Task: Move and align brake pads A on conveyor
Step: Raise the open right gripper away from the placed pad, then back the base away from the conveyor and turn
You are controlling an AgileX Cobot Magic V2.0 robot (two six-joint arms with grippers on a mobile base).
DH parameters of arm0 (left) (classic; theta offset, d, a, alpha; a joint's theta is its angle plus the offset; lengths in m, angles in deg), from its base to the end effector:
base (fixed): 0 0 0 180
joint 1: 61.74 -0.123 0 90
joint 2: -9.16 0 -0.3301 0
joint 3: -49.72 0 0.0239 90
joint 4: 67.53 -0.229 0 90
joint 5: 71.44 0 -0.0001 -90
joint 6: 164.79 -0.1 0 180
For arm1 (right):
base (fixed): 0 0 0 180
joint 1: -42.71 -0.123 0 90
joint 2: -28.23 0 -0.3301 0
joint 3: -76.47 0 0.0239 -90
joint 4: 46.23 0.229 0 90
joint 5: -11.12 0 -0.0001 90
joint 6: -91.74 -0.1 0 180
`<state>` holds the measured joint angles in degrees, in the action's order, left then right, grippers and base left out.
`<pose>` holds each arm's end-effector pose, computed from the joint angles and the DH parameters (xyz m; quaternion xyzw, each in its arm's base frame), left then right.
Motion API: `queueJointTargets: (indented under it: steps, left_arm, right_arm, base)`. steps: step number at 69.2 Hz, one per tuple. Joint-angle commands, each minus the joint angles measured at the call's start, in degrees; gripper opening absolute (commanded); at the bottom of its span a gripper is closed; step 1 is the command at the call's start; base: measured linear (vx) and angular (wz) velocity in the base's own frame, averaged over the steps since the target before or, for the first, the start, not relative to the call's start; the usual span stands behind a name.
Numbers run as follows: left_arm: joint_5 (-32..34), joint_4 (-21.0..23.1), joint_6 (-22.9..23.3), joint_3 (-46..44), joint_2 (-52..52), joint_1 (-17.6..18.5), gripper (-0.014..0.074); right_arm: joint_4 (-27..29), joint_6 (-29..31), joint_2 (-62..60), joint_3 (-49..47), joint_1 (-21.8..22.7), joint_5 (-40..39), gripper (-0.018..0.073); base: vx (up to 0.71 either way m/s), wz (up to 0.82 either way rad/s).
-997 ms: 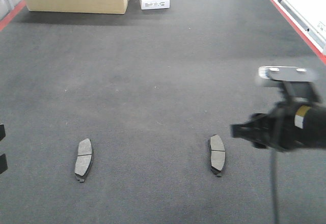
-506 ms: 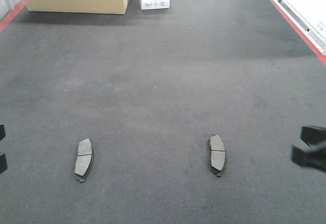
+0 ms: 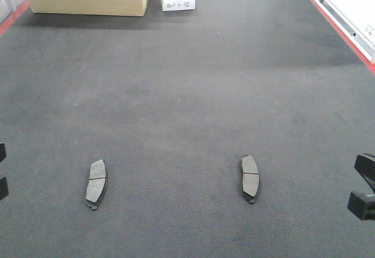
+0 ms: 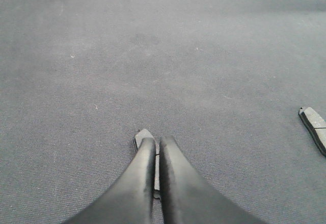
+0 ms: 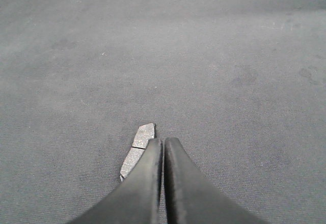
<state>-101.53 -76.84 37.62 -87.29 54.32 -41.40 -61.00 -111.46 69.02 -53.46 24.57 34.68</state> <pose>0.0810 -0.0214 0.3416 0.0239 0.8560 -0.1204 0.5022 0.0701 0.0122 0.3190 -0.0344 0.8360 0.0895 0.5403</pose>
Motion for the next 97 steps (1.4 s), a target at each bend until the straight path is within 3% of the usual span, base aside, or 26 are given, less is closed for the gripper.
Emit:
queueJointTargets:
  steps: [1, 97]
  left_arm:
    - [3.5, -0.3, 0.1, -1.4, 0.0, 0.3, -0.0007]
    - [3.5, -0.3, 0.1, -1.4, 0.2, 0.3, -0.0007]
  right_arm:
    - [-1.2, -0.1, 0.0, -1.6, 0.3, -4.3, -0.001]
    - [-1.2, -0.1, 0.0, -1.6, 0.3, -3.4, -0.001]
  base:
    - [0.0, 0.0]
    - [-0.03, 0.0]
